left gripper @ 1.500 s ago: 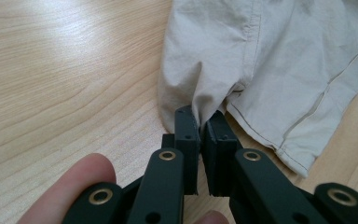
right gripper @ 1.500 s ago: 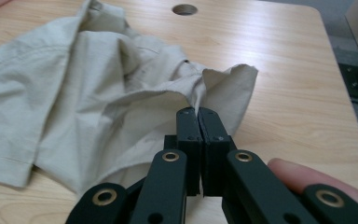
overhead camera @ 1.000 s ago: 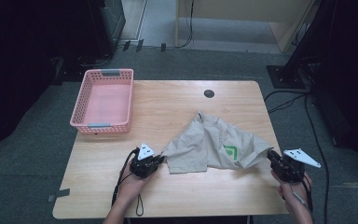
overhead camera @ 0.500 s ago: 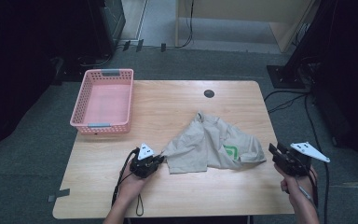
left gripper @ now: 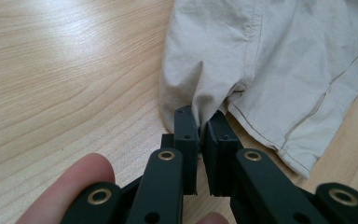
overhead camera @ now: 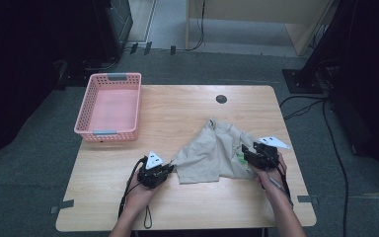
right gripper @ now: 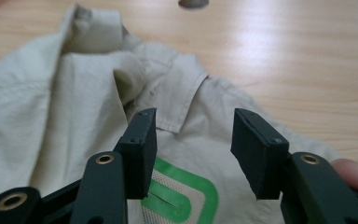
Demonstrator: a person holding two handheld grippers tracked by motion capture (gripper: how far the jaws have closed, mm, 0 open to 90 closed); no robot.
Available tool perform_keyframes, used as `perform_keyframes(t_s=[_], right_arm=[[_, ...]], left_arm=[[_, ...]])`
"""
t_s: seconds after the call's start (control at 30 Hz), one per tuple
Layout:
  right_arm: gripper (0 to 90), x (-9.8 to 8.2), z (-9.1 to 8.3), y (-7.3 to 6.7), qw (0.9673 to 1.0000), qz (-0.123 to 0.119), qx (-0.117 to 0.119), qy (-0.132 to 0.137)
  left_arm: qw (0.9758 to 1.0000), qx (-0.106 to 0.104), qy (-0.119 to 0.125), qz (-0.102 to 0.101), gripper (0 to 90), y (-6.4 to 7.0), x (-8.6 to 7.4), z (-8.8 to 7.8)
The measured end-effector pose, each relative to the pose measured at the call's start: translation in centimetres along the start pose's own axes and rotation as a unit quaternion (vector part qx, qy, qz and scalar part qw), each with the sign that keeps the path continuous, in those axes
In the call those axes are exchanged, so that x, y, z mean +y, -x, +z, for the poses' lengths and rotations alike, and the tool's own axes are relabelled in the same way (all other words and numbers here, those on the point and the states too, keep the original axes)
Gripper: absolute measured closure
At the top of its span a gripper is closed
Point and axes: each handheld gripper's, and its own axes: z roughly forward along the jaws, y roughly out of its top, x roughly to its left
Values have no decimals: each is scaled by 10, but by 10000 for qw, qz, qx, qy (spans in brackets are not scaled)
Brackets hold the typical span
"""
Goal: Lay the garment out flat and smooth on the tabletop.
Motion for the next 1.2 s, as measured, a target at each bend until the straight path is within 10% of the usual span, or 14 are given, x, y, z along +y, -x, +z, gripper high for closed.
perform_keyframes(t_s=[0.3, 1.2], right_arm=[[422, -27, 38, -1, 9968, -278, -529, -533], [401, -64, 0, -1, 9986, -415, -10, -332]], left_arm=[[10000, 62, -12, 34, 870, 1, 0, 0], [9999, 106, -9, 125, 873, 32, -31, -32]])
